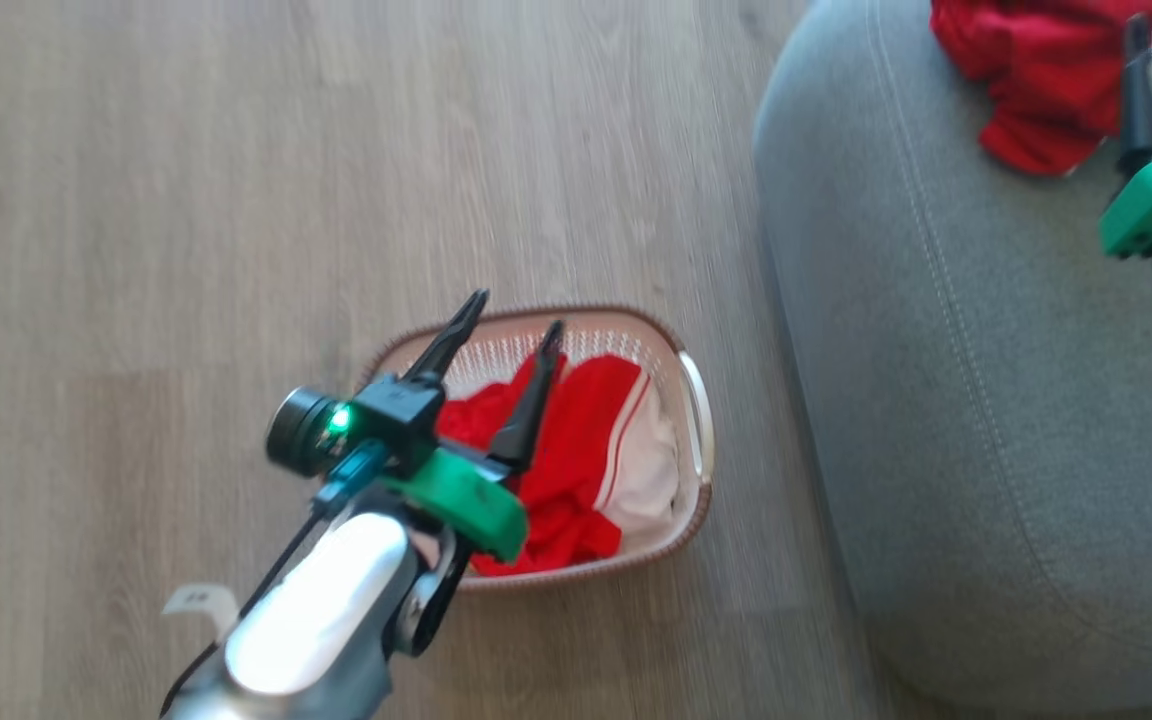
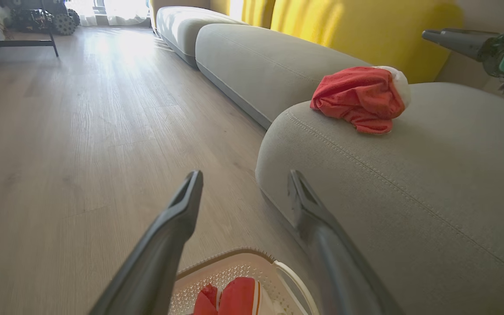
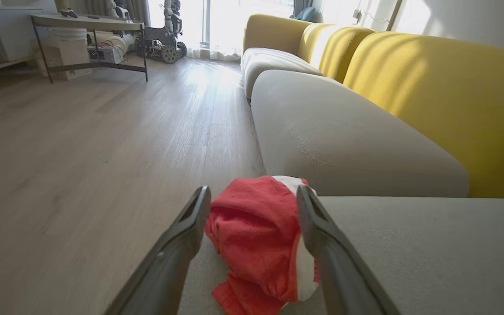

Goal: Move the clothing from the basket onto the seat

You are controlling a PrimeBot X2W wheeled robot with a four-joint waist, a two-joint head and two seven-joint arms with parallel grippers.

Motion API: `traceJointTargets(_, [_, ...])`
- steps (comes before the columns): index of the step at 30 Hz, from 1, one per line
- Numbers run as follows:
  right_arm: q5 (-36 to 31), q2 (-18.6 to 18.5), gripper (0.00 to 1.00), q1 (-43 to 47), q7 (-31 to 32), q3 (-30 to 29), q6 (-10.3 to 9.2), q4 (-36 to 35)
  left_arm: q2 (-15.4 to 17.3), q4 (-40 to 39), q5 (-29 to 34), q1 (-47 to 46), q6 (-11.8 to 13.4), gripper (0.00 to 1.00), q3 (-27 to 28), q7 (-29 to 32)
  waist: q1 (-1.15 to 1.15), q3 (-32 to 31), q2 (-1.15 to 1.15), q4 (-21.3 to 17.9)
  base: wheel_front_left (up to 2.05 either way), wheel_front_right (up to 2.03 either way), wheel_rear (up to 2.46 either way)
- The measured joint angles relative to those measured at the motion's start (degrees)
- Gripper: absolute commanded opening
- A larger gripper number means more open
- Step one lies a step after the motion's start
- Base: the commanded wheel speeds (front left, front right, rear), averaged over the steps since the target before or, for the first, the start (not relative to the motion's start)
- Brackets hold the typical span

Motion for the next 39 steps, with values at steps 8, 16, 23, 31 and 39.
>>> traceJointTargets(8, [3.30,3.21,1.00,4.33,0.00,5.79,0.00,-3.16,1.74,2.14,-3.91,6.26,2.23,1.00,4.70,-2.32,0.00,-7.19,0.00,2.84,0.00,0.00,0.00])
traceJointTargets(16, [4.22,8.59,1.00,11.96,0.01,6.38,0.00,-8.60,3.77,1.91,-6.15,12.48,4.70,1.00,9.17,-3.30,0.00,-11.69,0.00,5.31,0.00,0.00,0.00])
traceJointTargets(23, [4.01,12.84,1.00,21.78,0.01,3.96,0.00,-14.99,5.53,0.33,-6.54,17.88,6.47,1.00,12.65,-3.79,0.00,-14.87,0.00,6.67,0.00,0.00,0.00])
traceJointTargets(31, [1.97,14.60,1.00,32.61,0.01,2.94,0.00,-21.45,6.33,-2.47,-6.51,24.95,7.87,1.00,14.96,-3.80,-0.01,-17.62,0.00,7.30,0.00,0.00,0.00])
traceJointTargets(39, [4.76,14.79,1.00,40.11,0.01,5.67,0.00,-27.18,6.92,-6.06,-5.33,30.23,8.48,1.00,16.70,-3.80,0.00,-18.55,0.00,7.14,0.00,0.00,0.00])
